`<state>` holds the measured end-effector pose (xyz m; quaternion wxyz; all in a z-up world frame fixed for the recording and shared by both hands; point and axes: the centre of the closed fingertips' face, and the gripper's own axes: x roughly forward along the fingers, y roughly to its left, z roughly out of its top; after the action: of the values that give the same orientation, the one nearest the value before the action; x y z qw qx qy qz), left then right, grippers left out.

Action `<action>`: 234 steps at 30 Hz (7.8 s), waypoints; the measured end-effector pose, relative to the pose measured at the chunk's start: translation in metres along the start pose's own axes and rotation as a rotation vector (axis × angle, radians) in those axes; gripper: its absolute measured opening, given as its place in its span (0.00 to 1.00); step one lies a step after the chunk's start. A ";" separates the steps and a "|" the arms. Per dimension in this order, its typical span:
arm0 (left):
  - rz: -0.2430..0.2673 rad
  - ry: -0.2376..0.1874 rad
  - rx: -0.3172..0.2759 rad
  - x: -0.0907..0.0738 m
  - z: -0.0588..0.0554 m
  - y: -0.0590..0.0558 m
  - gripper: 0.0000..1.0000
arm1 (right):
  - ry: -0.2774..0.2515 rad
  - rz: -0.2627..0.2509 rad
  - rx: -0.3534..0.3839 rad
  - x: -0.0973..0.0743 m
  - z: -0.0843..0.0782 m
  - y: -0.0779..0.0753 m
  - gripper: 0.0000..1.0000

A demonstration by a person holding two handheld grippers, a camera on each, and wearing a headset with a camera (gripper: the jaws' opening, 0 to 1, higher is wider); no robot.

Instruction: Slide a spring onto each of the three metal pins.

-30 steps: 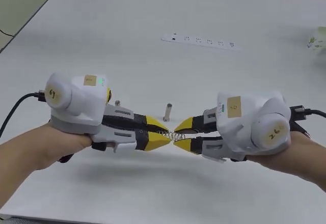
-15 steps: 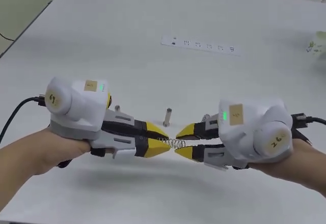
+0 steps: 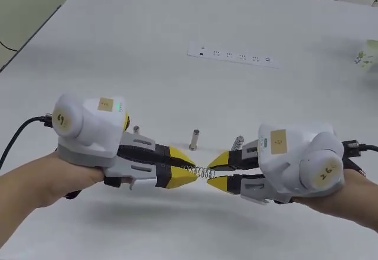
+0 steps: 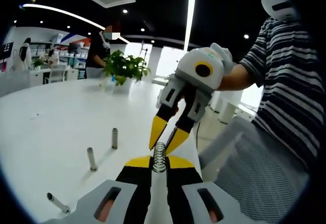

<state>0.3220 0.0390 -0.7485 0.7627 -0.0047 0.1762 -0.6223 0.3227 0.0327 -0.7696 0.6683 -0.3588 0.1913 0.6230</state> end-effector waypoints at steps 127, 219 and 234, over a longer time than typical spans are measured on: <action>0.266 -0.008 -0.086 -0.090 -0.025 0.033 0.72 | -0.125 -0.080 0.070 -0.007 0.045 -0.024 0.08; 0.362 -0.077 -0.124 -0.117 -0.031 0.042 0.95 | -0.074 -0.248 0.311 0.032 0.000 -0.111 0.08; 0.368 -0.074 -0.128 -0.117 -0.032 0.042 0.95 | 0.000 -0.205 0.297 0.058 -0.021 -0.103 0.08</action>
<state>0.3340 0.1664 -0.7576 0.8677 -0.0438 0.1852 -0.4592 0.4354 0.0613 -0.7995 0.7740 -0.2739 0.2437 0.5163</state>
